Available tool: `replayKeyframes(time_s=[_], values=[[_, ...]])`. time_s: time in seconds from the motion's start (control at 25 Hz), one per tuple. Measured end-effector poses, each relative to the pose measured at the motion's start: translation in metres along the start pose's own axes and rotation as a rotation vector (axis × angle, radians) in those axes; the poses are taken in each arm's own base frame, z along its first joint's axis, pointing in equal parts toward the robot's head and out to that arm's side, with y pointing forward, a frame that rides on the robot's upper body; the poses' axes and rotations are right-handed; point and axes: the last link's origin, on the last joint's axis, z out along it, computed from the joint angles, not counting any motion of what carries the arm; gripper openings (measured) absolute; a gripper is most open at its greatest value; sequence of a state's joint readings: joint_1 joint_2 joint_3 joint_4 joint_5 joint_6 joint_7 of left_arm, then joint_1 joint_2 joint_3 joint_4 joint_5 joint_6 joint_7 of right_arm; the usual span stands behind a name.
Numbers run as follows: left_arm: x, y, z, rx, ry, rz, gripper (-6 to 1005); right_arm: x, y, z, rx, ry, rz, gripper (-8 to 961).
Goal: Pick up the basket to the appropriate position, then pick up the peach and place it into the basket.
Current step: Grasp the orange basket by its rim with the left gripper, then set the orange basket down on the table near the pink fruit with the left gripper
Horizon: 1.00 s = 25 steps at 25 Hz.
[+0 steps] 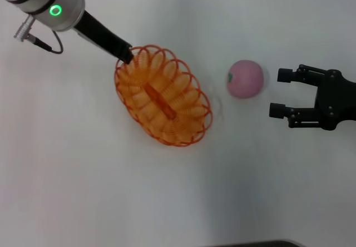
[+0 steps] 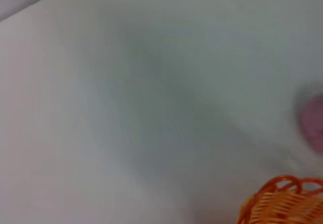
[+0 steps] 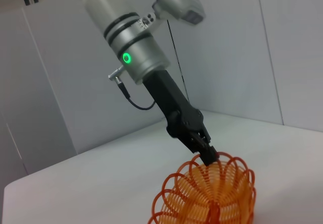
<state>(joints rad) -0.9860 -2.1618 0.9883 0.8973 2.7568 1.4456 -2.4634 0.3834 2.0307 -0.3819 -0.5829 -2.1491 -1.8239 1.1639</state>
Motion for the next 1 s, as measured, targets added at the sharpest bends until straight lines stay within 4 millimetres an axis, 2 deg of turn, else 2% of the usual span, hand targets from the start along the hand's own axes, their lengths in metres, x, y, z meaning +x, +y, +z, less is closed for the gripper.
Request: replayKeyframes(time_s=[0.24,0.68,0.8,1.0], values=[[-0.002,-0.002,-0.014,-0.093,0.069,-0.142,42,-0.001,0.001,0.0,-0.005,-0.003,-0.015,939],[-0.001,-0.006,-0.012,-0.122,0.116,-0.428,40,-0.008,0.002,-0.009,-0.023,-0.027,-0.097,939],[-0.006,-0.008,-0.009,-0.163,0.167,-0.544,39,-0.008,0.002,-0.011,-0.022,-0.025,-0.124,938],[-0.026,-0.021,0.0,-0.204,0.261,-0.744,43,-0.005,0.003,-0.014,-0.023,-0.016,-0.18,938]])
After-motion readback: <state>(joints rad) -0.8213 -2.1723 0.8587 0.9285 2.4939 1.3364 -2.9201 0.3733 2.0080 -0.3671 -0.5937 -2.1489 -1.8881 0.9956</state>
